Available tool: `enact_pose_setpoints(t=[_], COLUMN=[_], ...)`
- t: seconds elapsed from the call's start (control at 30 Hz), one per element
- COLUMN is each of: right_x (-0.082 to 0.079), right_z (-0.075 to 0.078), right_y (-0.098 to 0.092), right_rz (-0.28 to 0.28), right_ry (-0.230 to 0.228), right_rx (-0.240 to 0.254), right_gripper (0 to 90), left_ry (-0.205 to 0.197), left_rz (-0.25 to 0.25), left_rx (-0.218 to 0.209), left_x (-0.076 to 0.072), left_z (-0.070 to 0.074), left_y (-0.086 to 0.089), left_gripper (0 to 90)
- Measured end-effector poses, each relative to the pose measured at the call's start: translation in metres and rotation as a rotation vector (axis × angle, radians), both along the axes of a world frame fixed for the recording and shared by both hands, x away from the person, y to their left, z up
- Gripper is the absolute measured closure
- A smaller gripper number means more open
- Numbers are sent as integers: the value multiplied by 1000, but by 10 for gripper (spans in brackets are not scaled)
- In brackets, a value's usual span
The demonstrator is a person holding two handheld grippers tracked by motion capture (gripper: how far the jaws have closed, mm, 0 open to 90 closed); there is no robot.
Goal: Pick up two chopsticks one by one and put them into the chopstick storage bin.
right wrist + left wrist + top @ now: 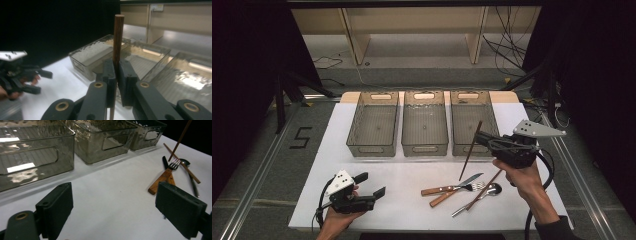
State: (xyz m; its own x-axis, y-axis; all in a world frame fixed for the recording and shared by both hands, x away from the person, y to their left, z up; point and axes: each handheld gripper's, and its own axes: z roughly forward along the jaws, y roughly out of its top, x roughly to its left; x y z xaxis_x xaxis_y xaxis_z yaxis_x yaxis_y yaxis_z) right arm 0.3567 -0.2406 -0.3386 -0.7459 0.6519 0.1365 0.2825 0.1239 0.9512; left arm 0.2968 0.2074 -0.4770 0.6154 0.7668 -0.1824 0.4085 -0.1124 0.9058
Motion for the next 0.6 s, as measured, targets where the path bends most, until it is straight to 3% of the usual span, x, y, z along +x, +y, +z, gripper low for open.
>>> enact_pose_setpoints(t=[0.07,0.3,0.4,0.6], right_x=[2,10,13,12], right_z=[-4,-23,-30,-31], right_y=[2,17,25,43], right_rz=[3,26,53,111], right_ry=[39,117,153,175], right_rx=[30,137,190,245], right_gripper=[852,852,852,852], left_ry=[14,70,73,80], left_rz=[-15,-61,-93,-185], left_rx=[-26,-50,-40,13], left_x=[2,12,20,37], left_z=[3,13,22,48], left_y=[-4,-19,-31,-66], left_gripper=[143,149,154,163])
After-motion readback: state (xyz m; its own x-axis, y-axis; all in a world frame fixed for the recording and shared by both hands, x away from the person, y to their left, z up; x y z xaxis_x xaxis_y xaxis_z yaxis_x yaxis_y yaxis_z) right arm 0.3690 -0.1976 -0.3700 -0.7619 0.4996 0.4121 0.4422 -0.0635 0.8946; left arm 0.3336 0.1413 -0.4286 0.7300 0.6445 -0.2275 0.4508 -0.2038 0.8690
